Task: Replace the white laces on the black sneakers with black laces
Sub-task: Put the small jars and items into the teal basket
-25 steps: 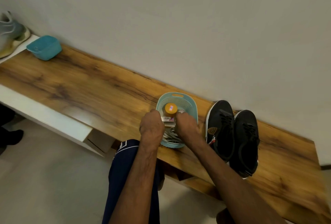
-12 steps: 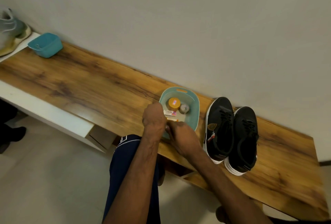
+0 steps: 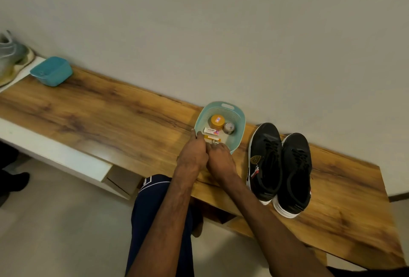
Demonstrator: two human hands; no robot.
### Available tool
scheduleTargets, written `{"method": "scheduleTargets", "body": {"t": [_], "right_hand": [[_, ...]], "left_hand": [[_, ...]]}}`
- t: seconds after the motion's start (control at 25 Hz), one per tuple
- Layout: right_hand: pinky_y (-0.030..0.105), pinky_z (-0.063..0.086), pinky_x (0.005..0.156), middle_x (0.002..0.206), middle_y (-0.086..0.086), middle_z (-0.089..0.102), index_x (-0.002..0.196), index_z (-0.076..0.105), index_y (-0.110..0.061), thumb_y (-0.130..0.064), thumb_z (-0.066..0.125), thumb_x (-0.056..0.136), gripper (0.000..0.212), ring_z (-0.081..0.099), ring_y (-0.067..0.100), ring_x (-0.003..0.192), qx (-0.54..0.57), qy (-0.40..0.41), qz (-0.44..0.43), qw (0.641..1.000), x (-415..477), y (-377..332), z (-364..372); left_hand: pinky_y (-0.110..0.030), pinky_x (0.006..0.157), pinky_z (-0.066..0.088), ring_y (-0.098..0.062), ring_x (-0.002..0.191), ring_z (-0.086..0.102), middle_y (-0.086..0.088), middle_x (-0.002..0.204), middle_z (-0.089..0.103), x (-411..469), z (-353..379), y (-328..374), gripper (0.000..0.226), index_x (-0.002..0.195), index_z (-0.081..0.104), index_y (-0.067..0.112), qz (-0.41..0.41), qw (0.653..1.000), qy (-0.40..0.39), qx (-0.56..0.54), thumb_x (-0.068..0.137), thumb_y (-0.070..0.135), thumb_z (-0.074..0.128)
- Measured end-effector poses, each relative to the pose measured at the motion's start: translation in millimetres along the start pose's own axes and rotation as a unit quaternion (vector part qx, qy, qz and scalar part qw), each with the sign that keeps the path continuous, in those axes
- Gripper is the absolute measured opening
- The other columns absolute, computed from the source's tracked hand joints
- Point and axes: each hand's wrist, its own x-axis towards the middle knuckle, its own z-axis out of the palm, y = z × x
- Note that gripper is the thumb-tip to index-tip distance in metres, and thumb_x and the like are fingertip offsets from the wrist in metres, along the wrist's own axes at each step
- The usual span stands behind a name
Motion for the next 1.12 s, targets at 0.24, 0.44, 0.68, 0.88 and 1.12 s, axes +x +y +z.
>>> {"method": "scheduleTargets", "body": {"t": [0.24, 0.44, 0.68, 0.88, 1.12], "right_hand": [[0.038, 0.03, 0.114, 0.127, 0.006, 0.065, 0.135, 0.05, -0.013, -0.017, 0.048, 0.1, 0.035, 0.058, 0.022, 0.117, -0.033, 0.005, -0.014, 0.999, 23.9, 21.7, -3.1], [0.034, 0.015, 0.122, 0.131, 0.003, 0.059, 0.136, 0.051, -0.014, -0.012, 0.058, 0.095, 0.043, 0.049, 0.018, 0.126, 0.139, 0.152, -0.001, 0.979, -19.7, 29.9, -29.5], [0.041, 0.034, 0.112, 0.14, 0.005, 0.051, 0.139, 0.048, -0.015, -0.035, 0.04, 0.104, 0.041, 0.042, 0.021, 0.133, 0.232, 0.387, 0.285, 0.846, -167.7, 111.3, -34.1], [0.055, 0.025, 0.118, 0.15, 0.013, 0.044, 0.142, 0.046, -0.008, -0.024, 0.044, 0.105, 0.04, 0.034, 0.028, 0.141, 0.181, 0.268, 0.332, 0.886, -227.4, 130.8, -5.5], [0.048, 0.024, 0.118, 0.151, 0.015, 0.043, 0.142, 0.046, -0.007, -0.024, 0.046, 0.104, 0.042, 0.035, 0.03, 0.141, 0.165, 0.205, 0.337, 0.904, -256.3, 118.5, -1.4]], "left_hand": [[-0.036, 0.104, 0.046, -0.026, 0.133, 0.048, -0.013, 0.165, 0.004, 11.6, 11.0, 9.7, 0.061, 0.154, 0.019, 0.003, 0.028, 1.0, 0.004, 0.002, 0.099, 0.005, 0.045], [-0.036, 0.1, 0.049, -0.022, 0.141, 0.035, -0.009, 0.159, 0.025, -5.0, 21.1, 30.9, 0.065, 0.151, 0.028, 0.012, 0.079, 0.986, 0.148, -0.016, 0.092, 0.003, 0.053], [-0.042, 0.083, 0.053, -0.025, 0.103, 0.062, -0.006, 0.114, 0.062, -43.5, 76.8, 51.1, 0.056, 0.131, 0.045, 0.015, 0.124, 0.991, 0.002, -0.042, 0.096, 0.058, 0.046], [-0.04, 0.088, 0.051, -0.024, 0.111, 0.057, -0.006, 0.124, 0.058, -48.9, 97.9, 65.5, 0.049, 0.13, 0.046, 0.016, 0.169, 0.984, 0.006, 0.051, 0.095, 0.05, 0.054], [-0.038, 0.094, 0.048, -0.025, 0.115, 0.057, -0.008, 0.128, 0.058, -94.1, 130.0, 63.1, 0.044, 0.133, 0.046, 0.014, 0.149, 0.98, -0.021, 0.133, 0.096, 0.034, 0.057]]}}
